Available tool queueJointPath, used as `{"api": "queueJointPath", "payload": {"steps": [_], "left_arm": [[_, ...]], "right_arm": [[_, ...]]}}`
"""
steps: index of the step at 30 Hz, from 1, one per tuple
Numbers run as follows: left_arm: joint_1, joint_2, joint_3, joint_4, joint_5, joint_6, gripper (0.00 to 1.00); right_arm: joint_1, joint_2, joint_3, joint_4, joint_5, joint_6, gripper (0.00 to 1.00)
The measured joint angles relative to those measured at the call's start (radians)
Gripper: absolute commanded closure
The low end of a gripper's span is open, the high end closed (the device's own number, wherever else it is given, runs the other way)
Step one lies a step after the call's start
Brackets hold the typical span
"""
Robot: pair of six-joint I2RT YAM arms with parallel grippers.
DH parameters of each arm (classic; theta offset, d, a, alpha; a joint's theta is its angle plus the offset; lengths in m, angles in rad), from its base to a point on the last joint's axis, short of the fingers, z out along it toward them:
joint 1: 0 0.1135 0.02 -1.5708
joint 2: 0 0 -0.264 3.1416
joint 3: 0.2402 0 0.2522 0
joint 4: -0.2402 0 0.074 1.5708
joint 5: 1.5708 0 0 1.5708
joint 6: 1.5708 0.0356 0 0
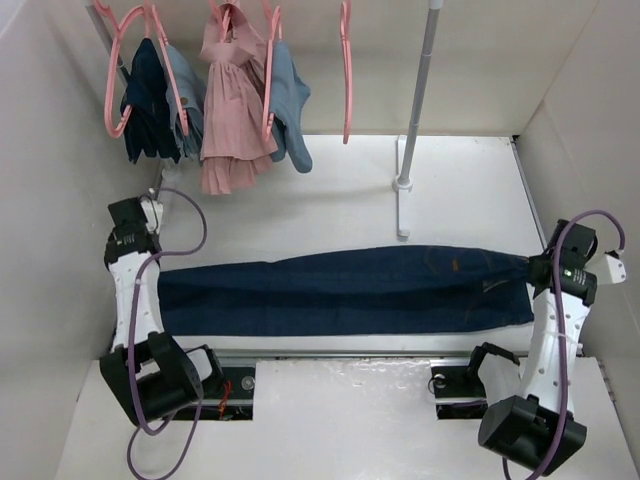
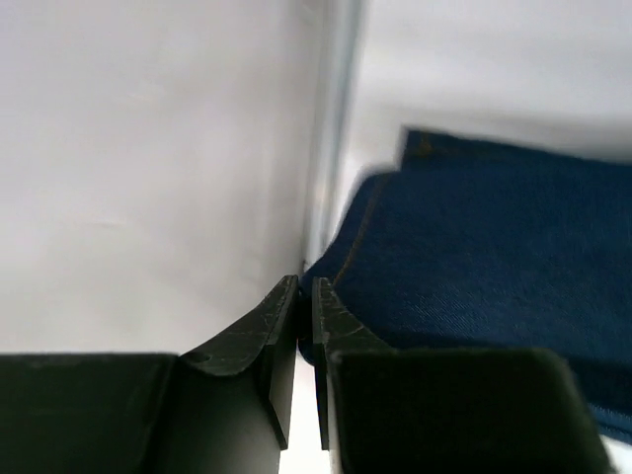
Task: Place the trousers on the hanger
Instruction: Fold the trousers at the center of the board.
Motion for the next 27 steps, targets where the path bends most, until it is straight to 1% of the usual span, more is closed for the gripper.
{"api": "queueJointPath", "payload": {"steps": [4,6,9,11,13,14,15,16,17,19,20,21,23,24,25,27], "left_arm": [[0.042,0.003,0.119,-0.009,0.018,0.019,0.93],[0.059,0.002,0.143,-0.003,0.021,0.034,0.93],[0.067,0.002,0.114,-0.002,0.025,0.06,0.93],[0.072,0.002,0.052,0.002,0.024,0.074,0.93],[0.077,0.01,-0.02,-0.002,0.022,0.083,0.91],[0.078,0.015,-0.055,-0.002,0.019,0.087,0.89],[0.079,0.022,-0.086,-0.002,0.013,0.092,0.85],[0.08,0.03,-0.111,-0.002,0.005,0.101,0.79],[0.085,0.037,-0.13,0.0,-0.003,0.111,0.6],[0.106,0.048,-0.148,0.003,-0.017,0.134,0.43],[0.12,0.053,-0.148,0.006,-0.026,0.144,0.35],[0.134,0.054,-0.148,0.013,-0.034,0.152,0.32],[0.158,0.055,-0.142,0.019,-0.04,0.163,0.32],[0.167,0.059,-0.129,0.011,-0.041,0.168,0.31],[0.173,0.064,-0.106,-0.005,-0.04,0.173,0.31],[0.175,0.078,-0.026,-0.038,-0.011,0.175,0.31]], "right_arm": [[-0.002,-0.006,0.042,-0.027,0.01,0.005,1.0],[-0.002,-0.008,0.045,-0.048,0.008,0.014,1.0],[-0.004,-0.013,0.029,-0.082,0.008,0.045,0.99],[-0.006,-0.019,0.004,-0.104,0.009,0.077,0.96],[-0.01,-0.026,-0.019,-0.13,0.008,0.116,0.81],[-0.01,-0.03,-0.029,-0.145,0.008,0.137,0.72],[-0.01,-0.032,-0.038,-0.156,0.009,0.158,0.6],[-0.013,-0.032,-0.043,-0.171,0.011,0.175,0.34],[-0.019,-0.031,-0.046,-0.177,0.016,0.195,0.24],[-0.035,-0.026,-0.05,-0.191,0.029,0.212,0.12],[-0.043,-0.021,-0.05,-0.197,0.038,0.222,0.11],[-0.05,-0.014,-0.049,-0.202,0.045,0.226,0.11],[-0.056,0.008,-0.035,-0.212,0.06,0.229,0.11],[-0.058,0.024,-0.019,-0.214,0.063,0.219,0.13],[-0.06,0.04,0.002,-0.205,0.061,0.188,0.19],[-0.053,0.067,0.053,-0.174,0.054,0.126,0.22]]}}
